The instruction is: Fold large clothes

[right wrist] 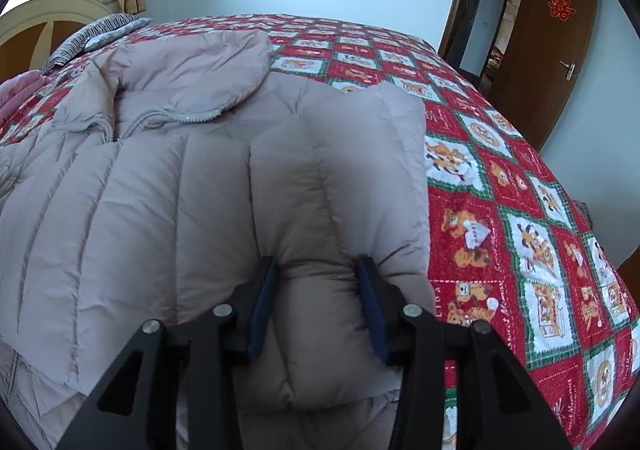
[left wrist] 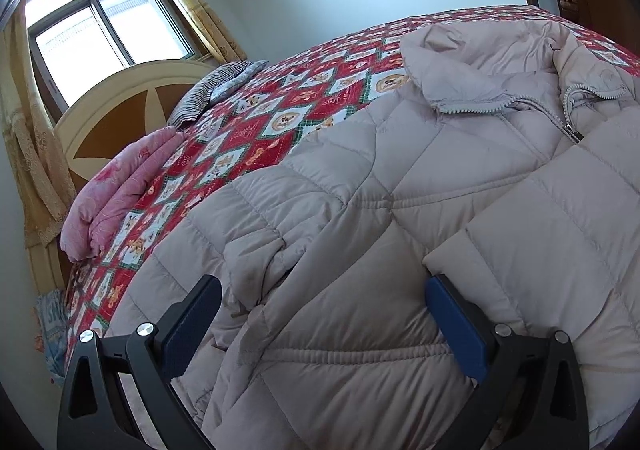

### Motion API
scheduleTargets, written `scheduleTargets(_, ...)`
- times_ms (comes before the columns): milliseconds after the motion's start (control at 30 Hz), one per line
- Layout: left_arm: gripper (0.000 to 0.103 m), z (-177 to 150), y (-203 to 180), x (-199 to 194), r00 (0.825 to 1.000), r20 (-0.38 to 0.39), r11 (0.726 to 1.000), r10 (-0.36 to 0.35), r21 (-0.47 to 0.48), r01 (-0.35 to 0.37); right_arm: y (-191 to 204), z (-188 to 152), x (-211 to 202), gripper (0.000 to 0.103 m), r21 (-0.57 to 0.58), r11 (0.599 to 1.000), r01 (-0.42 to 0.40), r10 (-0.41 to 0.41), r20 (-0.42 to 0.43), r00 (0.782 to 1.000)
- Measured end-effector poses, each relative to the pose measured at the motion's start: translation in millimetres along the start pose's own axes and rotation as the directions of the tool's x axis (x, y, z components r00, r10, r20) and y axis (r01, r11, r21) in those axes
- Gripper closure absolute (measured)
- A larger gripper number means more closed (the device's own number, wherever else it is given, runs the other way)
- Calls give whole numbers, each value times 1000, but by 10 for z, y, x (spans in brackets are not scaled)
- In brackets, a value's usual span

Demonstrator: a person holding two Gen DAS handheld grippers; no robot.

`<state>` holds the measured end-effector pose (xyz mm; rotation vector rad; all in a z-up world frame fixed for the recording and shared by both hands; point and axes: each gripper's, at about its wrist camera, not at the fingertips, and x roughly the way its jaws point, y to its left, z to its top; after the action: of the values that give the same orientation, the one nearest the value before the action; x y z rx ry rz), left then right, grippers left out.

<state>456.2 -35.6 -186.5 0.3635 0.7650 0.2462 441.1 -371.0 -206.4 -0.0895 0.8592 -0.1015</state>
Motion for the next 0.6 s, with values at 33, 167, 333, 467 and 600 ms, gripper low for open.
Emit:
scheduleTargets(33,1,2,5,8,1000,-3,1000,-5,-2,5,4,15,-19,57,-7,1000,3,-3,-8,1000)
scheduleTargets(167,1,-1,20,20,1000,-5,1000,-15,-10,15,-51,90,-307,57,46,999,-20,18,41,999)
scheduleTargets(333,1,-2,7,15,1000,-1,1000,-9,-6,9,190,212,-564,57,23,993,-112,109,103,989)
scheduleTargets(467,1,-7,19,23,1000,0,1000,-14,-11,14,603,230,-473,57,-64,983,-170,174,75,982)
scheduleTargets(600,1,-10,18,19,1000,1,1000,-15,-13,15,814,136,-195,57,-71,982,-174,176,15,984)
